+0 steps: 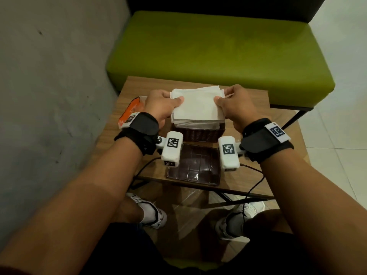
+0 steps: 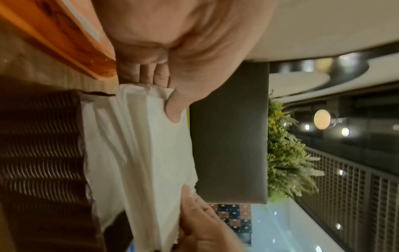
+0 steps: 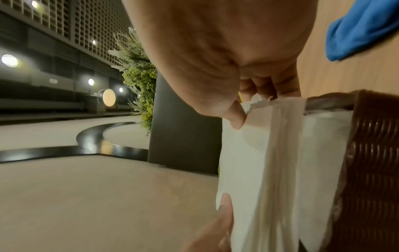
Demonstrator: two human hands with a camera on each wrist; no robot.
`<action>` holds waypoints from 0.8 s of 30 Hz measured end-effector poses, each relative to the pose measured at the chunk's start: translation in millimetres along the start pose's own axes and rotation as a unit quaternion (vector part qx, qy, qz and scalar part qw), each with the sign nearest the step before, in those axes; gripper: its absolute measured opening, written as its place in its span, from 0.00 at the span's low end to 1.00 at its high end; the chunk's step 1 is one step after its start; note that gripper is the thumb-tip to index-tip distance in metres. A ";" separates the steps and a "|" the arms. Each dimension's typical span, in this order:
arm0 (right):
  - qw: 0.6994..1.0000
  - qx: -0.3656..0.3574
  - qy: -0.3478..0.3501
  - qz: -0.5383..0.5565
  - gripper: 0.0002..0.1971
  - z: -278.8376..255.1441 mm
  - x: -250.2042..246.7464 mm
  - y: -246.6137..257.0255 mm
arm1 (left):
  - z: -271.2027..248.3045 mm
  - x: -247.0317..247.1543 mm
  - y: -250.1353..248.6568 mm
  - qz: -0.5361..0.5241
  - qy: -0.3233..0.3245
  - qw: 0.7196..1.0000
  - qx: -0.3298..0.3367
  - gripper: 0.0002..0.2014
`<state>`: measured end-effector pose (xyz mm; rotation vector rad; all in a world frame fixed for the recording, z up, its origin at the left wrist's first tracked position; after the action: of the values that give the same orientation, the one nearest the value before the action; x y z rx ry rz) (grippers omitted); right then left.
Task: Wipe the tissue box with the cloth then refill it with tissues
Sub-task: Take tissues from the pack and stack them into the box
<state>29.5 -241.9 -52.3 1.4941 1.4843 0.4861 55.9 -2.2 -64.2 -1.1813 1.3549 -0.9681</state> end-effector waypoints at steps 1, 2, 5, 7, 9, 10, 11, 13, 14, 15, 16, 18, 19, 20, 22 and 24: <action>1.000 0.002 -0.012 -0.021 0.09 3.6 0.5 -2.0 | 2.7 -0.2 1.5 0.025 -0.010 1.000 0.007 0.12; 0.999 0.007 -0.026 -0.045 0.11 5.7 0.5 -4.8 | 4.7 0.1 4.2 0.045 -0.016 0.999 0.010 0.14; 0.991 -0.009 -0.068 -0.118 0.12 12.8 0.4 -9.3 | 11.7 1.3 13.6 0.096 -0.026 0.995 0.022 0.17; 0.984 -0.023 -0.079 -0.155 0.09 11.4 3.4 -7.7 | 11.9 3.8 8.3 0.135 -0.017 0.990 0.042 0.19; 0.975 -0.044 -0.086 -0.200 0.11 9.0 5.6 -4.2 | 12.1 7.6 0.7 0.178 -0.001 0.982 0.066 0.19; 0.969 -0.052 -0.092 -0.224 0.11 8.3 6.2 -2.9 | 13.0 9.2 -0.9 0.197 0.007 0.978 0.073 0.18; 0.963 -0.063 -0.099 -0.244 0.11 7.2 6.5 -1.1 | 14.1 10.6 -2.5 0.216 0.014 0.973 0.080 0.17; 0.950 -0.085 -0.112 -0.278 0.10 5.6 8.2 2.4 | 16.2 12.2 -3.4 0.252 0.025 0.963 0.087 0.19; 0.943 -0.094 -0.117 -0.296 0.10 4.4 9.4 4.1 | 16.9 12.1 -3.1 0.270 0.029 0.958 0.089 0.22; 0.936 -0.104 -0.120 -0.315 0.10 3.4 11.3 4.9 | 17.3 11.6 -2.8 0.288 0.033 0.953 0.094 0.25; 0.929 -0.114 -0.123 -0.331 0.10 3.1 13.2 5.4 | 17.0 10.5 -2.8 0.301 0.033 0.948 0.102 0.26; 0.921 -0.135 -0.125 -0.343 0.09 2.7 16.7 6.0 | 13.1 10.5 -3.5 0.321 0.041 0.937 0.129 0.24; 0.921 -0.145 -0.126 -0.339 0.08 2.2 17.5 6.3 | 11.2 12.2 -3.2 0.330 0.052 0.931 0.147 0.22; 0.922 -0.155 -0.129 -0.331 0.09 1.2 17.6 6.5 | 9.3 15.1 -1.7 0.341 0.070 0.923 0.163 0.19; 0.927 -0.175 -0.148 -0.297 0.10 -2.6 12.1 7.3 | 4.4 22.3 0.4 0.371 0.117 0.902 0.188 0.16; 0.933 -0.192 -0.188 -0.241 0.12 -11.3 -2.4 8.4 | 2.0 27.2 2.4 0.401 0.160 0.881 0.193 0.16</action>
<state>24.5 -238.9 -39.3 0.8184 1.2955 0.1634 58.5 -28.3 -72.0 -0.0963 1.6092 -0.7664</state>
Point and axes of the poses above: each hand's wrist, its own z-axis towards the middle knuckle, its own x-axis out of the palm, y = z × x, the point moved 10 cm from there along z, towards the middle knuckle, and after that the axes turned 13 degrees about x, right-handed, at the moved point
